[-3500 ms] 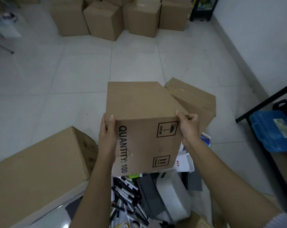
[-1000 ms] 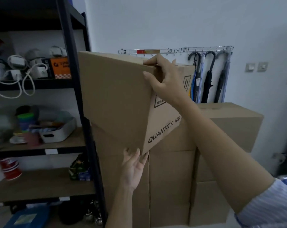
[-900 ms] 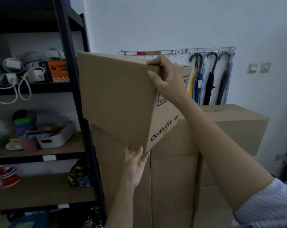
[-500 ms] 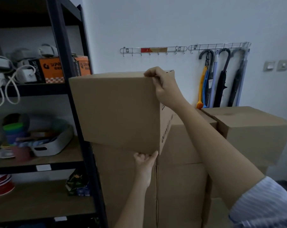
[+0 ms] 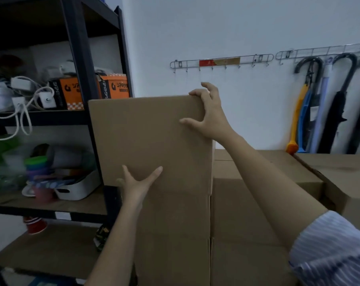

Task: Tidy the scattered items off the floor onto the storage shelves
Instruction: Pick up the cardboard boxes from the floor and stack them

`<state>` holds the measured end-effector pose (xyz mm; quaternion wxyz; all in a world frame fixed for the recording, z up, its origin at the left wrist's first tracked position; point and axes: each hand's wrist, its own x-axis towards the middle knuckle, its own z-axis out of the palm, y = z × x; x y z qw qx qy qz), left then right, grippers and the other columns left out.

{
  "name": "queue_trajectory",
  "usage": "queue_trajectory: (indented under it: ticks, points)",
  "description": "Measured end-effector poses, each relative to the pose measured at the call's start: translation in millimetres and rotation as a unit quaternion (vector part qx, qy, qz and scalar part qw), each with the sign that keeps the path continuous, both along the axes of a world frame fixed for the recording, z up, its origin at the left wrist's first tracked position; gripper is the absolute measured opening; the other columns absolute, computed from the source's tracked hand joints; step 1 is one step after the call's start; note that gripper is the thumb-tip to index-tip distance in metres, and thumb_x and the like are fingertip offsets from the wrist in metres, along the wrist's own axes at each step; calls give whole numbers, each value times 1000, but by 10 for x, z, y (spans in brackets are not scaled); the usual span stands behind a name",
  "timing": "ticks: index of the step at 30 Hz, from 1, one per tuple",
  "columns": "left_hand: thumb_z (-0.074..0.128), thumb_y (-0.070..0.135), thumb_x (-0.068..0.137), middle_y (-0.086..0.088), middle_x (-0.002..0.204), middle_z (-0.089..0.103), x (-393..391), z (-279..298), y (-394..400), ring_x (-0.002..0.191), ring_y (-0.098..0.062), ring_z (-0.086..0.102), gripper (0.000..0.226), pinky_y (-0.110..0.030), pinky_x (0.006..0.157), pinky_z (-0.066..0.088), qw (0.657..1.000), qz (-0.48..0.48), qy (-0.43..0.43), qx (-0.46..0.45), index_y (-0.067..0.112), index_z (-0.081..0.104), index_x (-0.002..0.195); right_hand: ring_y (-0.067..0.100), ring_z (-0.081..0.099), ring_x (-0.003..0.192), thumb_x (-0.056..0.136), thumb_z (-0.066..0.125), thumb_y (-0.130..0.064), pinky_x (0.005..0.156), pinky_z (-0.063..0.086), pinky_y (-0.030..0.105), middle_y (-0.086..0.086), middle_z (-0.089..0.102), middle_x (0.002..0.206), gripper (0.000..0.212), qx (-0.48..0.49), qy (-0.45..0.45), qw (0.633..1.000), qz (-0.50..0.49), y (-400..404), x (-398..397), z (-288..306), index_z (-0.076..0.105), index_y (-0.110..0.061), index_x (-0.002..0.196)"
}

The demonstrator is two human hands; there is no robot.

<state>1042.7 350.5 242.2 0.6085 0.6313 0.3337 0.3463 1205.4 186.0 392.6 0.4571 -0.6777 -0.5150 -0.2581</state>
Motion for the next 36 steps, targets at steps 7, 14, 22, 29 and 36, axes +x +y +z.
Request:
queue_trajectory:
  ticks: [7, 14, 22, 29, 36]
  points:
    - [87, 58, 50, 0, 161, -21, 265, 172, 240, 150, -25, -2, 148, -52, 115, 23, 991, 72, 39, 108, 39, -20, 150, 18, 2, 150, 74, 82, -46, 121, 17, 46, 1, -1, 162, 112, 13, 49, 996, 72, 240, 667, -180, 4, -35, 154]
    - [85, 58, 52, -13, 154, -36, 557, 195, 370, 147, -32, -21, 154, -53, 118, 5, 978, 80, 149, 123, 27, -33, 146, 11, 29, 144, 64, 84, -55, 118, 30, 40, -8, 19, 161, 135, 41, 224, 969, 100, 259, 932, -720, -17, -38, 151]
    - [81, 71, 28, -26, 143, -46, 750, 308, 469, 138, -45, -33, 177, -63, 114, -3, 963, 23, 246, 106, 14, -49, 133, -1, 39, 135, 57, 91, -53, 112, 40, 38, -18, 37, 151, 120, 84, 326, 933, 126, 416, 963, -1572, 20, -37, 152]
    - [79, 77, 27, -25, 134, -55, 715, 203, 506, 132, -45, -42, 178, -62, 112, -12, 951, -36, 275, 134, 16, -57, 123, -2, 47, 129, 63, 89, -47, 109, 42, 31, -14, 46, 146, 110, 112, 354, 922, 115, 443, 857, -1788, 24, -34, 152]
    - [72, 84, 34, -14, 142, -52, 779, 35, 598, 136, -34, -41, 165, -57, 114, -18, 955, -65, 212, 197, 32, -53, 129, 4, 21, 146, 69, 83, -55, 118, 29, 45, -18, 18, 160, 116, 84, 307, 944, 87, 558, 693, -1907, 4, -43, 154]
